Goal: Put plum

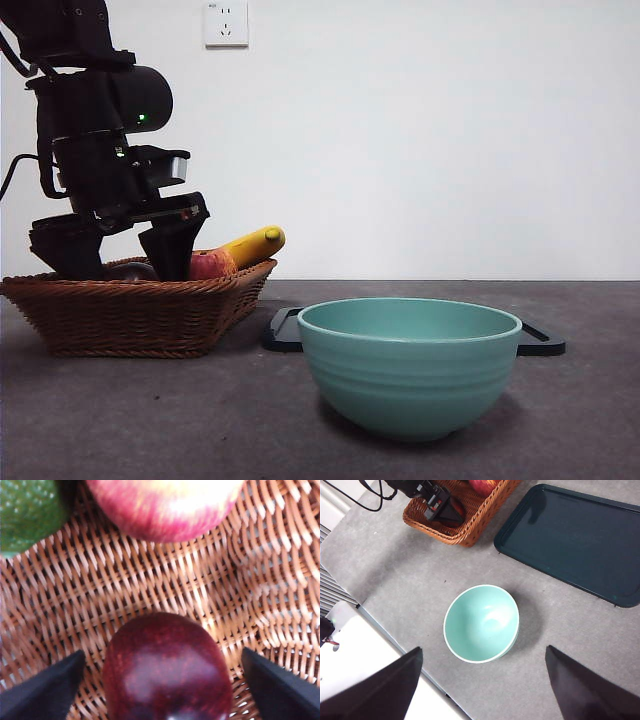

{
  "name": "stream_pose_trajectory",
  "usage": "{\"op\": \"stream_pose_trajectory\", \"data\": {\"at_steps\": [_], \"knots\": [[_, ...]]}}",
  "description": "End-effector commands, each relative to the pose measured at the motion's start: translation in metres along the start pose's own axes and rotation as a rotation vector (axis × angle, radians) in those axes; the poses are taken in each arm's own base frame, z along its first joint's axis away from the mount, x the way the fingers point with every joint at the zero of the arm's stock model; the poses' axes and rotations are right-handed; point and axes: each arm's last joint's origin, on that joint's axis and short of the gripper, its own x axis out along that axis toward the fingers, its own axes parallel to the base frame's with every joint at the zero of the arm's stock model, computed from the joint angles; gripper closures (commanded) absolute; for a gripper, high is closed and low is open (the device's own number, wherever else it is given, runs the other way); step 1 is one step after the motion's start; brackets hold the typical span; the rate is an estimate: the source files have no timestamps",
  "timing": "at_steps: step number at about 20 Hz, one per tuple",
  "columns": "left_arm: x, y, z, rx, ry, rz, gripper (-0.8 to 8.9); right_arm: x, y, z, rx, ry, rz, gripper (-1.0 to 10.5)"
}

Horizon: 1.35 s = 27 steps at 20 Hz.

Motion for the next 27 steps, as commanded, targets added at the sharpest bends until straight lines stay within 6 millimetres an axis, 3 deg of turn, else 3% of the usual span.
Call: {"op": "stream_pose_trajectory", "data": {"at_steps": [1,7,10,13,18,20,23,27], "knots": [[0.005,-0.001,0.005,0.017,0.002,0.0,4.88,-0.002,0.002,0.005,-0.004,-0.014,0.004,5.5],[-0.004,-0.002,0.009,0.017,-0.004,0.0,5.09,-0.002,0.002,0.005,-0.004,-0.014,0.004,5.5],[-0.032,-0.006,0.019,0.025,-0.058,0.002,5.09,-0.002,0.002,0.005,-0.004,-0.014,0.004,5.5],[-0.073,-0.017,0.024,0.053,-0.151,-0.01,5.09,-0.002,0.002,0.005,-0.004,-0.014,0.003,5.5],[-0.147,-0.063,0.003,0.168,-0.293,-0.155,5.09,-0.002,0.002,0.005,-0.004,-0.015,0.003,5.5],[-0.162,-0.088,-0.009,0.245,-0.297,-0.237,5.09,-0.002,0.002,0.005,-0.004,-0.015,0.003,5.5],[-0.164,-0.129,-0.02,0.366,-0.279,-0.306,5.09,-0.002,0.002,0.005,-0.004,-0.016,0.003,5.5],[-0.144,-0.173,-0.027,0.487,-0.203,-0.366,5.09,-0.002,0.002,0.005,-0.004,-0.015,0.003,5.5]]}}
